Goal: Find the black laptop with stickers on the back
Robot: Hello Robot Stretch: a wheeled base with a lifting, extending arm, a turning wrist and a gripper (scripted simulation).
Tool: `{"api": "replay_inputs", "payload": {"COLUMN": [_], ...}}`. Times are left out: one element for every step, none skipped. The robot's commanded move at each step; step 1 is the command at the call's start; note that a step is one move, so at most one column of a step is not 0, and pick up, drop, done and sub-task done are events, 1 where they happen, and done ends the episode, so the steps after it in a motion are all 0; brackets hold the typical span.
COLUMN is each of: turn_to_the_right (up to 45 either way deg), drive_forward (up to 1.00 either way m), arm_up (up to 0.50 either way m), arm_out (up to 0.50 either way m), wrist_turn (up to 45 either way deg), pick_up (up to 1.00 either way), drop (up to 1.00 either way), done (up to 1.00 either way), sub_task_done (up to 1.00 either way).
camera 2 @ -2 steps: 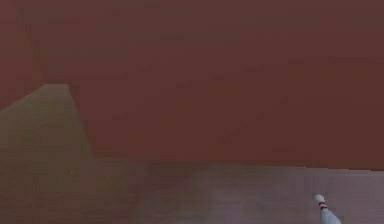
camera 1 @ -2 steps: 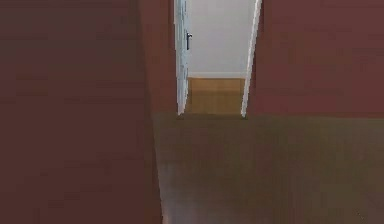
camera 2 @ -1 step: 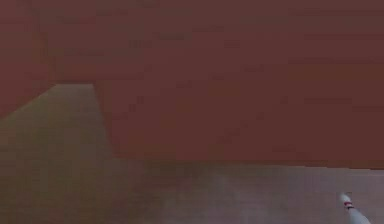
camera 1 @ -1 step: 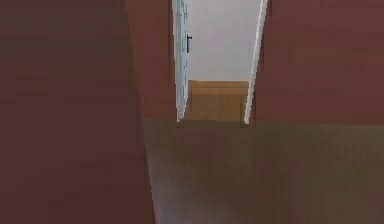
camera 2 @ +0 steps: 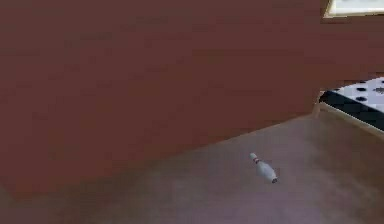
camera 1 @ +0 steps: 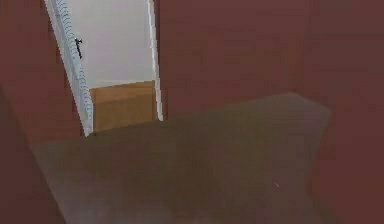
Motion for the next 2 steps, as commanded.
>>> {"api": "replay_inputs", "payload": {"turn_to_the_right": [0.0, 3.0], "drive_forward": [1.0, 0.0], "arm_up": [0.0, 0.0], "arm_out": [0.0, 0.0], "wrist_turn": [0.0, 0.0], "pick_up": [0.0, 0.0], "drop": [0.0, 0.0], "done": [0.0, 0.0], "sub_task_done": [0.0, 0.0]}}
